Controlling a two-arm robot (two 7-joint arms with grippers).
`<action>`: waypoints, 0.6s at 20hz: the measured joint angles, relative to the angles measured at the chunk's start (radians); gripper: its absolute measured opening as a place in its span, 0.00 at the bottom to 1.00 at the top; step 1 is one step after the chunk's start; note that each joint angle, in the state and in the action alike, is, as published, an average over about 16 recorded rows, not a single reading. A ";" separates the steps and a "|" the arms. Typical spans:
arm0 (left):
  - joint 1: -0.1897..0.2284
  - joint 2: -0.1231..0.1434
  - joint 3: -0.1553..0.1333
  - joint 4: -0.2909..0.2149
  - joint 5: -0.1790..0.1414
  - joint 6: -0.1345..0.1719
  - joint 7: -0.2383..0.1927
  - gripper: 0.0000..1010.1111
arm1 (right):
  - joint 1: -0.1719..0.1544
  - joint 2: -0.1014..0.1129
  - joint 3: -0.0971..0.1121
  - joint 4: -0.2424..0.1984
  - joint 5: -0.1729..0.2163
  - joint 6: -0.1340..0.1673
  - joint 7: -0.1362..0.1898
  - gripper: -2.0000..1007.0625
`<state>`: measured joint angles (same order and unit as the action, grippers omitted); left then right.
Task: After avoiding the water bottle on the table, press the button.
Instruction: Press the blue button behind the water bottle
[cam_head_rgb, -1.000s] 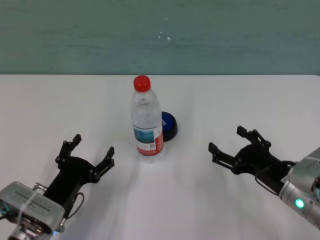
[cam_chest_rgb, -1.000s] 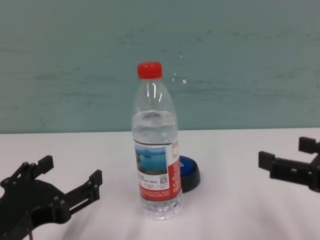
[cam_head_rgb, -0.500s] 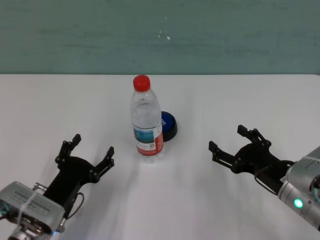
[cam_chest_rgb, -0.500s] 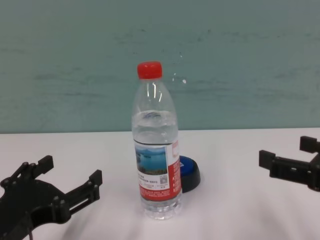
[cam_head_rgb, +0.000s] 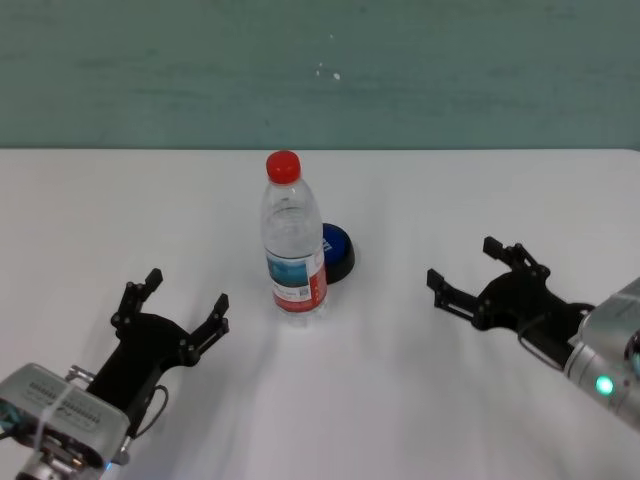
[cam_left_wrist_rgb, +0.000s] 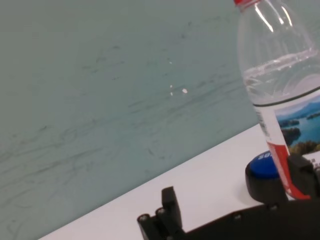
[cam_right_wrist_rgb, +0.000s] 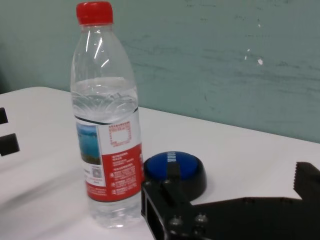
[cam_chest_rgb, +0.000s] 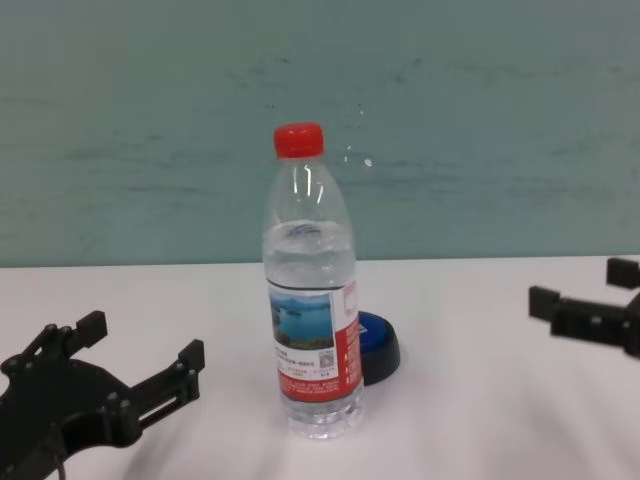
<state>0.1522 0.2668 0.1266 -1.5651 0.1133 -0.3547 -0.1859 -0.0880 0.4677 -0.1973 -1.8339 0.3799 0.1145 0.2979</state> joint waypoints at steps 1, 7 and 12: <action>0.000 0.000 0.000 0.000 0.000 0.000 0.000 0.99 | 0.009 0.002 0.002 0.006 0.001 0.002 0.004 1.00; 0.000 0.000 0.000 0.000 0.000 0.000 0.000 0.99 | 0.076 0.015 0.007 0.049 0.006 0.012 0.028 1.00; 0.000 0.000 0.000 0.000 0.000 0.000 0.000 0.99 | 0.136 0.016 -0.004 0.095 0.011 0.015 0.046 1.00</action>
<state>0.1522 0.2669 0.1265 -1.5651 0.1133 -0.3547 -0.1858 0.0485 0.4835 -0.2010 -1.7385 0.3905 0.1294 0.3438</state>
